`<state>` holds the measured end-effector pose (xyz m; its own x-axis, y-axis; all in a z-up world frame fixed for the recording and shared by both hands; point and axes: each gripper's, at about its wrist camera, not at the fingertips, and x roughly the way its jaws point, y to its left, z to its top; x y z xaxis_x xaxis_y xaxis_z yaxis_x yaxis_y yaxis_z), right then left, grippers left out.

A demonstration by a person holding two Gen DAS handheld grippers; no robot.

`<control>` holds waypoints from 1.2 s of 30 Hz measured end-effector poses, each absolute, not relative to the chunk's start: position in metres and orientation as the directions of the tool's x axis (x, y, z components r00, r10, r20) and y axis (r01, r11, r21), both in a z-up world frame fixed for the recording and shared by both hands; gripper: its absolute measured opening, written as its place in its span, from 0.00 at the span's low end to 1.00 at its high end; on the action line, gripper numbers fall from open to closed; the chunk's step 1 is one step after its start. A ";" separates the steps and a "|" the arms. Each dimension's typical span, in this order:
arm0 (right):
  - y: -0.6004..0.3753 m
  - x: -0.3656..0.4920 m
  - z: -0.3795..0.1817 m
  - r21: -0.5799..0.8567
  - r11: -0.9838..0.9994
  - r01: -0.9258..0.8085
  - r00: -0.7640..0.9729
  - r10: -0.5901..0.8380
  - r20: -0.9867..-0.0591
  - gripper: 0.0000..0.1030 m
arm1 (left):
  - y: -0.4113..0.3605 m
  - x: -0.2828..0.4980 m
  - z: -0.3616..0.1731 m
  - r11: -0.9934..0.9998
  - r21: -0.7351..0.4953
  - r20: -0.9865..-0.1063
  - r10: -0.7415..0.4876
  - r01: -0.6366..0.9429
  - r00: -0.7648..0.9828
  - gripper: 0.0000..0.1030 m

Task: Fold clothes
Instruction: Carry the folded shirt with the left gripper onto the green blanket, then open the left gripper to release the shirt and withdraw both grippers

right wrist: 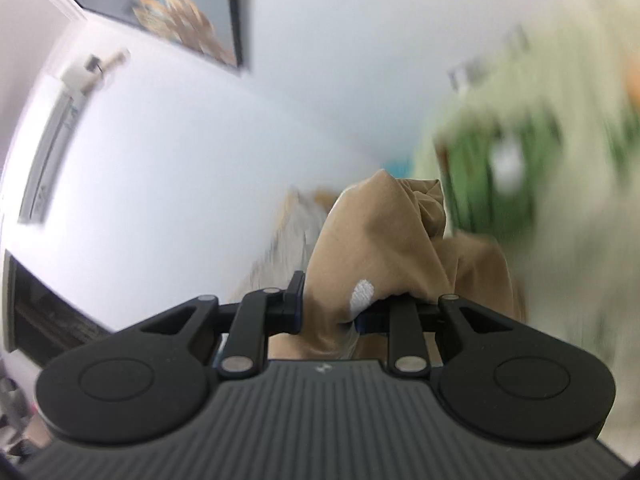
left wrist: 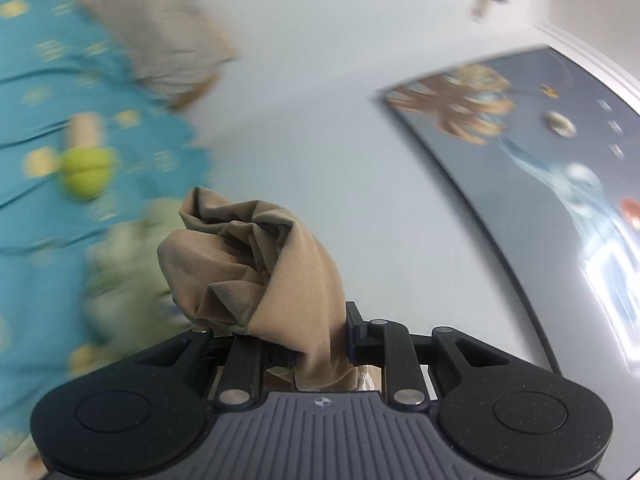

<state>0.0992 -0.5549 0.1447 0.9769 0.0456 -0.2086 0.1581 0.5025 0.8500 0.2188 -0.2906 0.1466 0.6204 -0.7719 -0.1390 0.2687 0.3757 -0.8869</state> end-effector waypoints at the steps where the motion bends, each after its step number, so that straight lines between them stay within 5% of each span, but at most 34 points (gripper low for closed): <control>1: -0.572 0.105 0.159 0.836 0.525 0.161 0.980 0.016 -0.199 0.26 | -0.317 0.228 0.157 0.356 -0.885 -0.109 -0.784 0.300 0.611 0.22; 5: -0.630 0.121 0.191 0.776 0.610 0.158 0.987 -0.089 -0.131 0.26 | -0.411 0.281 0.169 0.285 -0.877 -0.031 -0.836 0.386 0.547 0.22; 9: -0.658 0.128 0.174 0.683 0.701 0.206 0.977 -0.192 -0.097 0.26 | -0.474 0.306 0.143 0.313 -0.833 -0.064 -0.873 0.456 0.484 0.23; 19: -0.611 0.098 0.040 0.553 0.744 0.375 0.925 -0.258 -0.280 0.25 | -0.481 0.274 0.008 0.465 -0.729 -0.280 -0.872 0.502 0.401 0.27; 25: -0.599 0.084 0.020 0.544 0.713 0.442 0.892 -0.283 -0.354 0.28 | -0.486 0.255 0.007 0.550 -0.556 -0.340 -0.835 0.623 0.433 0.46; 30: -0.592 0.057 0.052 0.545 0.679 0.492 0.863 -0.299 -0.406 0.34 | -0.469 0.235 0.041 0.598 -0.411 -0.398 -0.796 0.688 0.455 0.87; 34: -0.573 0.022 0.095 0.497 0.737 0.458 0.883 -0.310 -0.354 0.34 | -0.434 0.200 0.079 0.642 -0.311 -0.347 -0.763 0.701 0.545 1.00; 36: -0.560 0.002 0.121 0.471 0.774 0.424 0.901 -0.309 -0.304 0.53 | -0.416 0.175 0.102 0.645 -0.280 -0.321 -0.761 0.711 0.563 1.00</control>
<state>0.0020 -0.5597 0.1206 0.9013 -0.3088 -0.3037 0.4238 0.7736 0.4712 0.1748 -0.4155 0.1022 0.5634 -0.7612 -0.3210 0.7115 0.6446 -0.2798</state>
